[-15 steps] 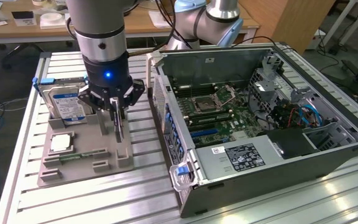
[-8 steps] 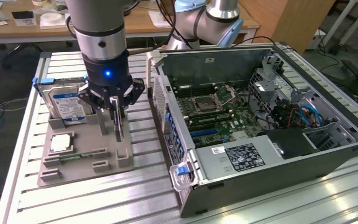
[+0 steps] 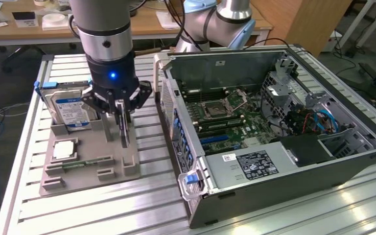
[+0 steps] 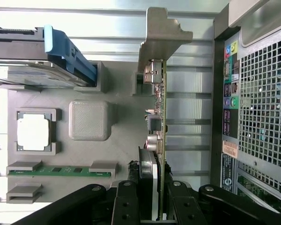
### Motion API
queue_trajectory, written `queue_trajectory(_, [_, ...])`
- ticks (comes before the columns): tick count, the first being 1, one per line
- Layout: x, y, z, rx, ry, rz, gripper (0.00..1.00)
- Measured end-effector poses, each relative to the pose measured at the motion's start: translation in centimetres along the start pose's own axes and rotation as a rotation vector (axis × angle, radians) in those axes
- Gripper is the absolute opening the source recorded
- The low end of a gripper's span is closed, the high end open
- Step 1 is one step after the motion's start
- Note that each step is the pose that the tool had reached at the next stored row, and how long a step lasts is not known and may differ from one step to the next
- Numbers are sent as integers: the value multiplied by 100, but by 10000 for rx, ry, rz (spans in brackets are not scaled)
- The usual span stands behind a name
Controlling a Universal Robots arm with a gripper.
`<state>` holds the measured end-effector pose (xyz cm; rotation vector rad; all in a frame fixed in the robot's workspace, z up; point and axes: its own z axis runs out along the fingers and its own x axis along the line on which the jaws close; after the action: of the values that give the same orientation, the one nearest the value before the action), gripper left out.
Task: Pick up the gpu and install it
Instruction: 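Pick up the gpu and move the gpu toward the slot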
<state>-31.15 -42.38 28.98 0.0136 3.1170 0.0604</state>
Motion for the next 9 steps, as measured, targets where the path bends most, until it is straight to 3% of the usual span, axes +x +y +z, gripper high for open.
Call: queue_trajectory(9, [-1,1,-34,0,0,0,28])
